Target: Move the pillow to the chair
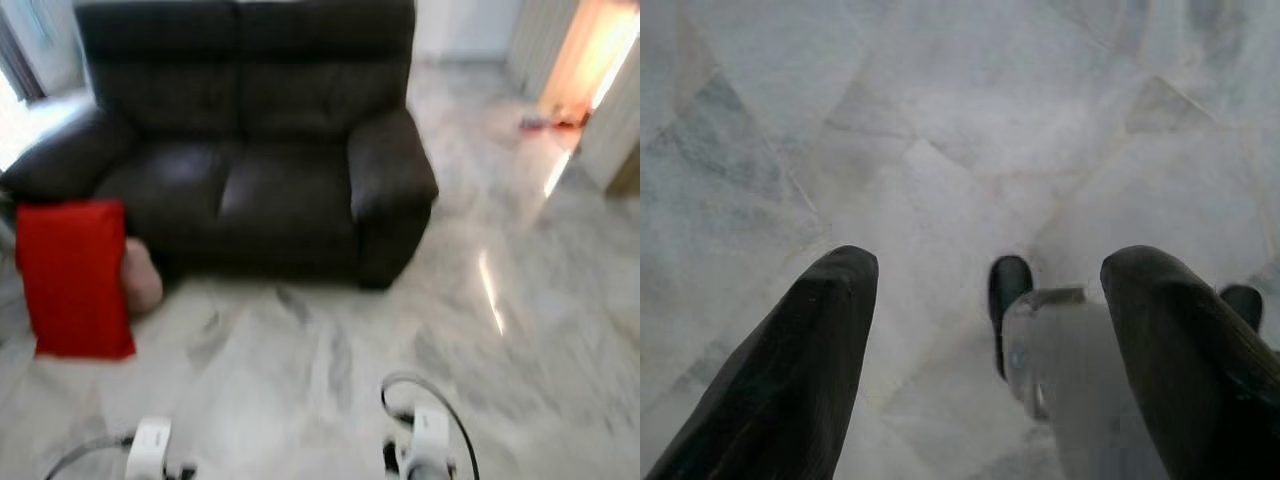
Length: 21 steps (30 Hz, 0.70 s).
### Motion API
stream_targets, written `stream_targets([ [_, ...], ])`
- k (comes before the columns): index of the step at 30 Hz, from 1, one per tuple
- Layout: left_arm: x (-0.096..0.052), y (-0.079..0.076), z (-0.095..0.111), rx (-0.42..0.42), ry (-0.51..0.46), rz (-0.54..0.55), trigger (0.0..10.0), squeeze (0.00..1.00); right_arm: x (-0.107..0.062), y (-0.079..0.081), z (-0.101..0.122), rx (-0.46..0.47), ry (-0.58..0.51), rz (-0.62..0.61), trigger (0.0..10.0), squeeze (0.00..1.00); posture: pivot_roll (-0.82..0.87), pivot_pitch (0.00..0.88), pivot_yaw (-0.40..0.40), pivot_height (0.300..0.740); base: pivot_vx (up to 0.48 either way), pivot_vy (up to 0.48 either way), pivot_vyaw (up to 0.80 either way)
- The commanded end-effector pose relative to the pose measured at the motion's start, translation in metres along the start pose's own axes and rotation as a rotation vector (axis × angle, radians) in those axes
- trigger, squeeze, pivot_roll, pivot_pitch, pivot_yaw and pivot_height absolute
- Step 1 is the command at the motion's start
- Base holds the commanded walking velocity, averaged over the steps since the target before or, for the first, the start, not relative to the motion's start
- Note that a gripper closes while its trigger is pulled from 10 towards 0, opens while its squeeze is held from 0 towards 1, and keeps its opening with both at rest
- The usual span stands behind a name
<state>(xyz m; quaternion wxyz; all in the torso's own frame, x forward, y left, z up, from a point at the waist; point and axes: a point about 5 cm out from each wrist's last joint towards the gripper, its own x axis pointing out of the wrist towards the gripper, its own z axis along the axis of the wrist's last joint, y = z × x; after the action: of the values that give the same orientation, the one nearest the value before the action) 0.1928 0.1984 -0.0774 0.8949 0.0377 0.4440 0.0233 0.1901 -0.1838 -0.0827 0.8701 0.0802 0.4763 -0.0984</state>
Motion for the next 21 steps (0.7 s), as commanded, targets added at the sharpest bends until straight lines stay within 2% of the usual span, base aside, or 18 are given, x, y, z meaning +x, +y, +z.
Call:
stream_targets([
  [1,-0.0017,0.0064,-0.0086,0.016,0.035,0.015,10.0,0.0,0.0006,0.0093,0.0043,0.007,-0.009,0.024,10.0,0.0,0.04,0.0,0.004,0.74,0.0,0.48,0.0],
  [21,-0.0019,0.0075,-0.0092,0.018,0.038,0.015,10.0,0.0,0.0006,0.0096,0.0037,0.0,-0.005,0.027,10.0,0.0,0.04,0.0,0.007,0.74,0.0,0.48,0.0],
])
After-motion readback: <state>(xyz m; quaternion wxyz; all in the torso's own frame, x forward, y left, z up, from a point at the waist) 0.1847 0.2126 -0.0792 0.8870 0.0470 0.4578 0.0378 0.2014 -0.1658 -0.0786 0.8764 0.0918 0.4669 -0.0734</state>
